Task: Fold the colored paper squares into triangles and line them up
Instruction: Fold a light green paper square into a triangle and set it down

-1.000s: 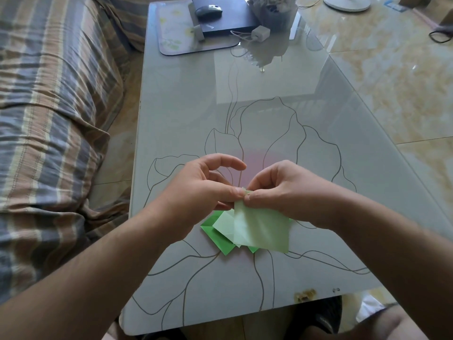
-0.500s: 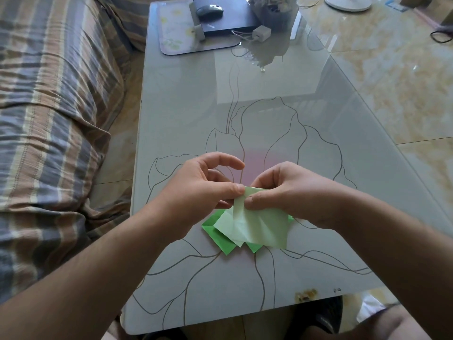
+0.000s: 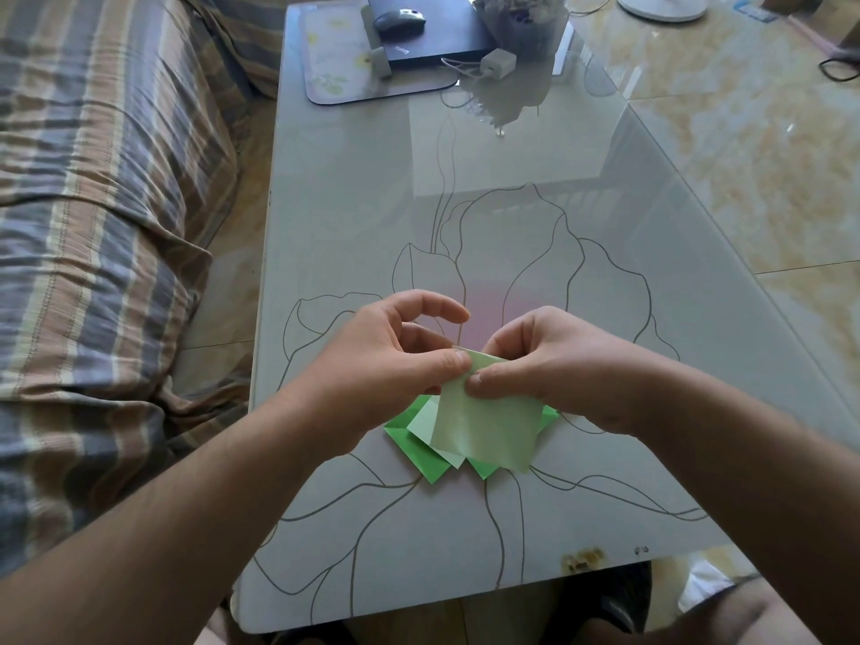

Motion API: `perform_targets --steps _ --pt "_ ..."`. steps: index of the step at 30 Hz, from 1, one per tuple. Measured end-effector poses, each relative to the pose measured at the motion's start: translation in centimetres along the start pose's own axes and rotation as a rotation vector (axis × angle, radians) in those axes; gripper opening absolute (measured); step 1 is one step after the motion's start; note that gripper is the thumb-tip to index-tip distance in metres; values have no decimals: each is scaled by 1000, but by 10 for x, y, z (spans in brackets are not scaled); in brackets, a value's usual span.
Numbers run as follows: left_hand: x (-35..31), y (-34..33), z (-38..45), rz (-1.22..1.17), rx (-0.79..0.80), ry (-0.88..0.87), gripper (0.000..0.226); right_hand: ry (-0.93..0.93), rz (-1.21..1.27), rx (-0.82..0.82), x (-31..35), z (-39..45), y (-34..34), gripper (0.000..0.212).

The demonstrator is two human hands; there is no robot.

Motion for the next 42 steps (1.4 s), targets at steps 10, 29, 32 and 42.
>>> perform_targets --steps 10,29,32,42 --pt "3 0 2 39 32 18 30 28 -47 -13 1 1 1 9" --pt "2 -9 0 205 127 29 40 -11 -125 24 2 -1 -6 10" --pt "0 -9 0 196 148 17 43 -14 -126 41 2 -1 -8 18" --pt "-6 -2 -1 217 182 -7 53 4 -129 85 6 -5 -8 14"
Point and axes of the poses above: each hand's wrist, its own z-axis towards the middle knuckle, its own y-axis out of the back of the hand, x = y × z, the point moved 9 cm from there along z, towards the middle knuckle, and after that the axes turned 12 degrees about x, right-handed, at the moved point
